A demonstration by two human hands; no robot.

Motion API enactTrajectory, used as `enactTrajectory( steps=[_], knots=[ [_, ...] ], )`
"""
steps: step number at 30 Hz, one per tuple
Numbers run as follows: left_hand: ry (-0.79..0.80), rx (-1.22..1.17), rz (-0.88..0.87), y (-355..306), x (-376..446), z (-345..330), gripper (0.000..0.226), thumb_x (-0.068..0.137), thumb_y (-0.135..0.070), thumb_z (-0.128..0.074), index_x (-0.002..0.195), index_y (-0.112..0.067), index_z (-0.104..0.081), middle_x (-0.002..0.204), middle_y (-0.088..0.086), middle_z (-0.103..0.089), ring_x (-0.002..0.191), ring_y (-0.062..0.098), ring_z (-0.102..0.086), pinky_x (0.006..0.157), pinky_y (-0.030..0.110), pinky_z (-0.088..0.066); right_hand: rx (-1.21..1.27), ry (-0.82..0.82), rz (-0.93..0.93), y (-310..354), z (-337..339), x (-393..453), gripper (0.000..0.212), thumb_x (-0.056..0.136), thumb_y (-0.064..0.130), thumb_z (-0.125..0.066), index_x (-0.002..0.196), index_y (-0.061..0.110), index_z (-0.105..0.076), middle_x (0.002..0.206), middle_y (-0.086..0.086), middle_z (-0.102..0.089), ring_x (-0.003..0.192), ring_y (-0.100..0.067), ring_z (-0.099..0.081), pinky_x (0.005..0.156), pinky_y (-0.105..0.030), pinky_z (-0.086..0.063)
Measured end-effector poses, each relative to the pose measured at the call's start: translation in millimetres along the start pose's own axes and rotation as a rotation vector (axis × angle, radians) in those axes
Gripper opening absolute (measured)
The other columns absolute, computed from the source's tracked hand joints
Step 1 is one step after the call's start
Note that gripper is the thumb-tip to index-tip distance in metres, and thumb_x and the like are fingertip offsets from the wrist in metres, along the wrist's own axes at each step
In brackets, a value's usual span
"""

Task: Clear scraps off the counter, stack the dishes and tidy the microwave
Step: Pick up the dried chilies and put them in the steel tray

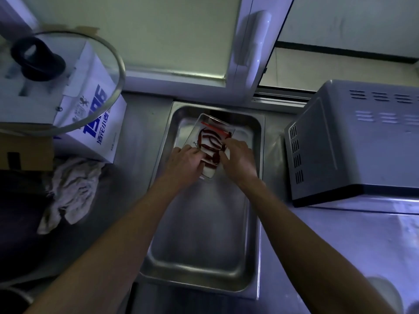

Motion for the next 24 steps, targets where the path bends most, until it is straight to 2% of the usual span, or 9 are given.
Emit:
enactTrajectory(
  steps=[4, 9, 15, 19, 24],
  knots=[
    [0.050, -0.015, -0.019, -20.9, -12.6, 7.7, 0.030, 0.095, -0.031, -0.053, 0.122, -0.020, -0.062, 0.121, 0.001, -0.066, 0.111, 0.024, -0.057, 0.093, 0.044, -0.042, -0.026, 0.010, -0.018, -4.9, 18.3, -33.7, 0.037, 0.099, 0.027, -0.058, 0.135, 0.015, -0.058, 0.137, -0.004, -0.060, 0.122, -0.022, -0.057, 0.102, -0.040, -0.047],
    [0.051, -0.025, -0.042, -51.3, -30.3, 16.0, 0.032, 0.096, -0.035, -0.053, 0.120, -0.019, -0.065, 0.119, 0.001, -0.069, 0.109, 0.024, -0.061, 0.092, 0.043, -0.046, -0.048, 0.078, -0.133, -20.4, 40.8, -75.9, 0.038, 0.097, 0.035, -0.059, 0.132, 0.021, -0.059, 0.134, -0.002, -0.063, 0.116, -0.021, -0.062, 0.103, -0.040, -0.048],
    [0.070, -0.038, -0.090, -100.4, -51.6, 24.0, 0.038, 0.099, -0.037, -0.052, 0.131, -0.018, -0.059, 0.128, 0.004, -0.065, 0.118, 0.026, -0.057, 0.096, 0.042, -0.045, 0.051, 0.071, -0.225, -45.7, 64.9, -130.7, 0.026, 0.096, 0.031, -0.057, 0.116, 0.021, -0.069, 0.119, -0.006, -0.069, 0.104, -0.029, -0.066, 0.088, -0.040, -0.055],
    [0.071, -0.015, -0.138, -140.2, -64.8, 23.7, 0.036, 0.100, -0.037, -0.051, 0.130, -0.018, -0.060, 0.127, 0.004, -0.066, 0.119, 0.026, -0.057, 0.096, 0.041, -0.046, 0.091, 0.041, -0.211, -66.6, 79.0, -171.0, 0.032, 0.098, 0.030, -0.058, 0.126, 0.018, -0.066, 0.124, -0.006, -0.069, 0.110, -0.026, -0.065, 0.094, -0.038, -0.053],
    [0.120, 0.020, -0.172, -198.7, -88.3, 12.1, 0.032, 0.099, -0.035, -0.051, 0.124, -0.019, -0.062, 0.124, 0.003, -0.066, 0.113, 0.025, -0.057, 0.093, 0.041, -0.045, 0.142, 0.022, -0.289, -103.9, 96.1, -228.9, 0.032, 0.097, 0.031, -0.058, 0.124, 0.017, -0.068, 0.122, -0.009, -0.069, 0.112, -0.027, -0.064, 0.093, -0.038, -0.053]
  ],
)
Point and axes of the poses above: each hand's wrist, its own x-axis towards the middle knuckle, its own z-axis out of the back of the hand, y = z × x, the point moved 3 cm from there along x, towards the middle knuckle
